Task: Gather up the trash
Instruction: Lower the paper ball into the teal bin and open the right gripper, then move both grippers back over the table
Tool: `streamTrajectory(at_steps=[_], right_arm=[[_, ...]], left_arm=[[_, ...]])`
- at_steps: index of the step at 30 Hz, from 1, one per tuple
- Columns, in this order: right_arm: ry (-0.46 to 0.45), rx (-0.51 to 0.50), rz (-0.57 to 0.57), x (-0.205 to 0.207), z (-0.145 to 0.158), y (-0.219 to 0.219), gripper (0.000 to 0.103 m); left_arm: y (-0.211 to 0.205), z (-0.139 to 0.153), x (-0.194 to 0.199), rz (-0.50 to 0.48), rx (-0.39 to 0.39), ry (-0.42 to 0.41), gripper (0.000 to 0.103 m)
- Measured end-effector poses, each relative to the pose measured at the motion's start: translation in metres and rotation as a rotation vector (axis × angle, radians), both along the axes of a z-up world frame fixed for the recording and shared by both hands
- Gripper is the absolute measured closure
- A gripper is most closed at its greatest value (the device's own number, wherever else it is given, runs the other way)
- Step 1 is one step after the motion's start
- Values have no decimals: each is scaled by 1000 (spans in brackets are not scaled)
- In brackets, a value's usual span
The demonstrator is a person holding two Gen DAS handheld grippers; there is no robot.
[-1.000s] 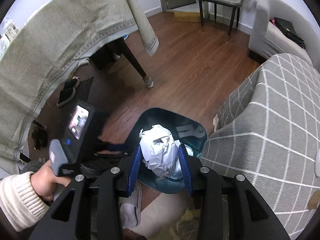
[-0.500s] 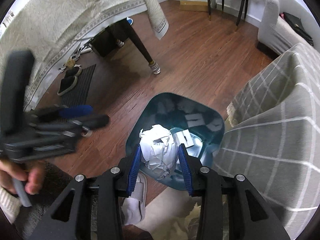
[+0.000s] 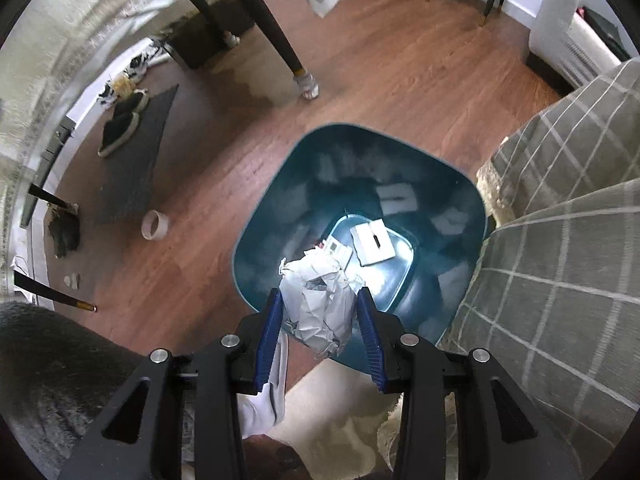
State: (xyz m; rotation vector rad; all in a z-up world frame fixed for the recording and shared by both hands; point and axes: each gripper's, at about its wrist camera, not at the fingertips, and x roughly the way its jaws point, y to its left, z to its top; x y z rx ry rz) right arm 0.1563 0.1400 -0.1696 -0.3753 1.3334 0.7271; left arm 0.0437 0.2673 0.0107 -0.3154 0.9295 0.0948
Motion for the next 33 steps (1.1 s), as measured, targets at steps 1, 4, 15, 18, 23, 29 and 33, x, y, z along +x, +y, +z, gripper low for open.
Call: streamTrajectory(at_steps=[1, 4, 15, 18, 23, 29, 33], right_arm=[[3, -11, -3, 0, -6, 0, 64], [-3, -42, -27, 2, -17, -1, 59], [-53, -1, -18, -6, 6, 3, 45], [-74, 21, -14, -8, 20, 3, 45], [-127, 86, -24, -16, 58, -3, 45], [-205, 165, -41, -21, 112, -18, 45], [-268, 205, -60, -27, 148, -38, 45]], left_arm=[[1, 6, -3, 2, 8, -6, 39], [4, 16, -12, 2, 0, -24, 50], [18, 51, -44, 32, -25, -78, 53], [17, 57, -50, 36, -19, -86, 53], [12, 69, -59, 34, -7, -95, 52], [-2, 82, -70, 10, -4, -126, 39], [-17, 89, -71, -12, -6, -145, 34]])
